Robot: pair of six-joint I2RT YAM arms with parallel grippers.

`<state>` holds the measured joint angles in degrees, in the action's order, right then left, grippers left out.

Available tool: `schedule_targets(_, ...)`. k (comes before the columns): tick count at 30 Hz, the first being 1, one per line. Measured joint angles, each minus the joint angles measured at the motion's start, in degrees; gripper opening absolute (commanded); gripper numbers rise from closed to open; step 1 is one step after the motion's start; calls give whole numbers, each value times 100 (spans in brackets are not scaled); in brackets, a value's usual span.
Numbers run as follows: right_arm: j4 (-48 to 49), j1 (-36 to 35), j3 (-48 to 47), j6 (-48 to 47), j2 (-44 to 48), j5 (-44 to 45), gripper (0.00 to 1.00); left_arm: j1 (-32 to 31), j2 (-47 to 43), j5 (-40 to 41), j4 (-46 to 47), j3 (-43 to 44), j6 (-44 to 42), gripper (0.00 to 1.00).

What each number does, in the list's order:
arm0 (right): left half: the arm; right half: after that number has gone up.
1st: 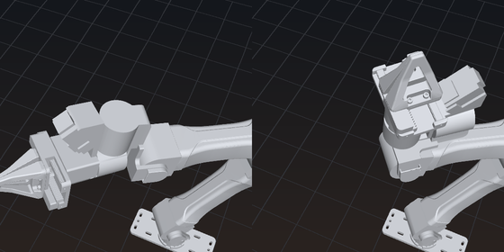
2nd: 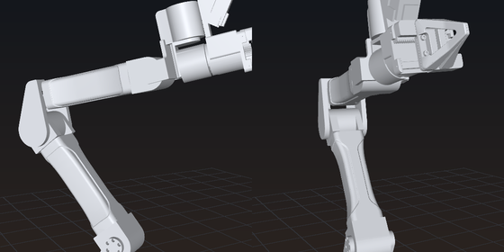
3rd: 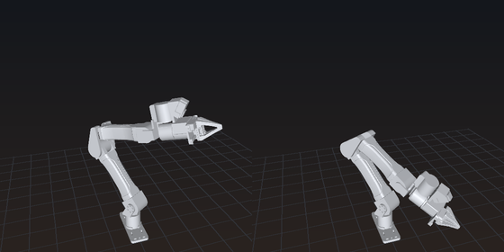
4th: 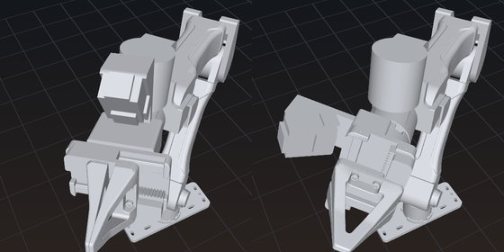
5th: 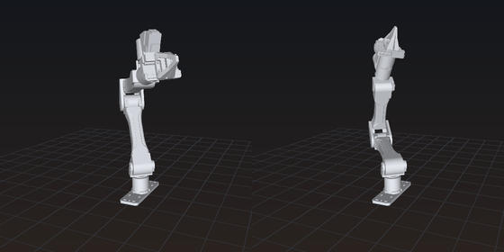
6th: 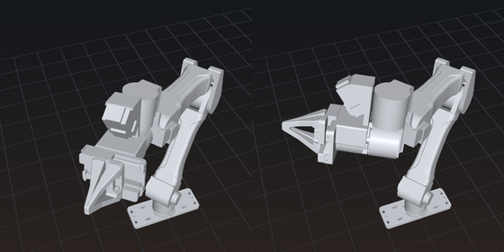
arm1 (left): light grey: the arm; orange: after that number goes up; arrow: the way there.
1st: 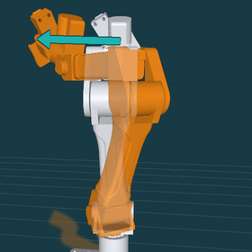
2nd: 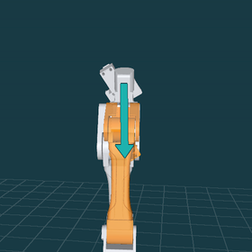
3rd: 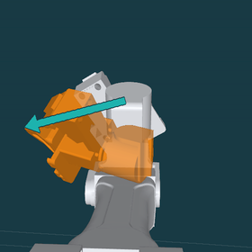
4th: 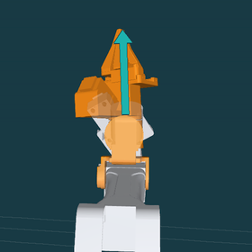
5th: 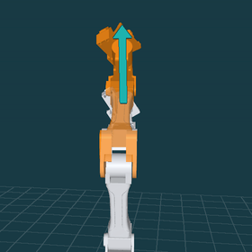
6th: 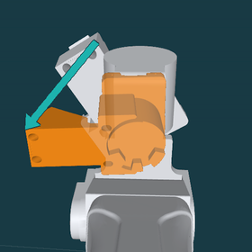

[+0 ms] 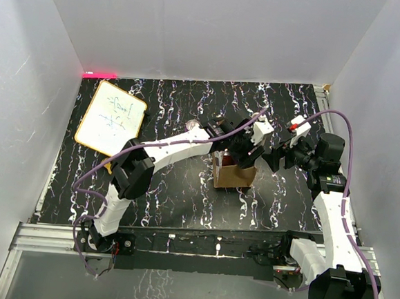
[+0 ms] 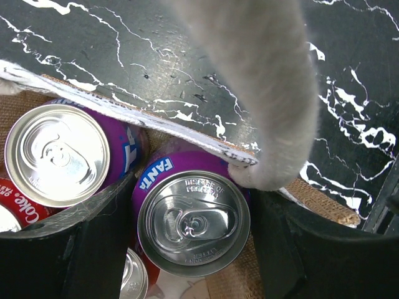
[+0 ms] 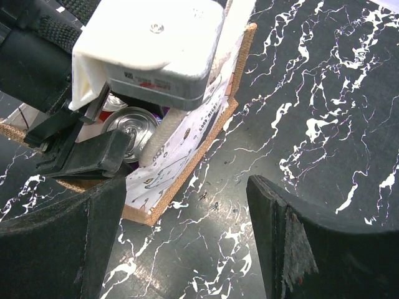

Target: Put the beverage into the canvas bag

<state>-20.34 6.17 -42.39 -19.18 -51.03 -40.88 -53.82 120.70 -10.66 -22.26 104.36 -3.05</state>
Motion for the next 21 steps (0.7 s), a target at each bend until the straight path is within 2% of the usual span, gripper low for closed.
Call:
schedule_targets(9, -2, 0, 2, 0, 0, 11, 82, 2, 190, -308, -267, 258, -400, 21)
schedule_targets(16, -11, 28, 9, -17, 0, 52, 81, 13, 308, -372, -201, 280, -446, 37)
schedule_targets(21, -42, 35, 9, -20, 0, 72, 82, 48, 439, -393, -177, 282, -466, 43)
